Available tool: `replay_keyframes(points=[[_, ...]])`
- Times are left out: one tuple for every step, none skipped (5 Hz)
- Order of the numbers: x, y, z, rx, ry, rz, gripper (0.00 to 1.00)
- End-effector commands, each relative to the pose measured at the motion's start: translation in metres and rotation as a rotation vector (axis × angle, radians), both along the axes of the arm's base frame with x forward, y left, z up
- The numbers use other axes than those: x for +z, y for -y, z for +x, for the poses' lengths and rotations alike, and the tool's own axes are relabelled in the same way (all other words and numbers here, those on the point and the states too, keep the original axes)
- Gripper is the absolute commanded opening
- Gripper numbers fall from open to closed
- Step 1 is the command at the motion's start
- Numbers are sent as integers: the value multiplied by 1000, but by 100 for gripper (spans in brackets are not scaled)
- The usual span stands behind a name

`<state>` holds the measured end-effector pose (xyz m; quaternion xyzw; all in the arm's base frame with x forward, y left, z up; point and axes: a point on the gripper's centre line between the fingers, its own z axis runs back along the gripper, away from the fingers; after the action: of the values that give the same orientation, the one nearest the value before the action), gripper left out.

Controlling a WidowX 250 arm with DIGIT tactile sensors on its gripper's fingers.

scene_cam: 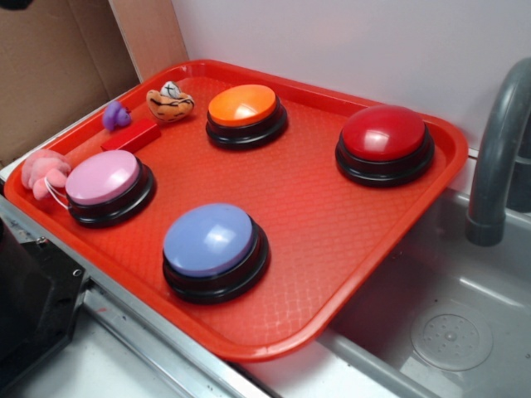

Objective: Push the pink button.

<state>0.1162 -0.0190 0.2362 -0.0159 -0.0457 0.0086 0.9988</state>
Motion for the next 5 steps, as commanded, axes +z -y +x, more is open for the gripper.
replay_keyframes(points=[[0,0,0,0,0,0,100],[-41,-50,16,171,-117,-31,100],[-70,-102,29,270,-164,-8,100],[-97,-129,30,303,-166,20,100],[-127,-119,49,164,-116,72,100]])
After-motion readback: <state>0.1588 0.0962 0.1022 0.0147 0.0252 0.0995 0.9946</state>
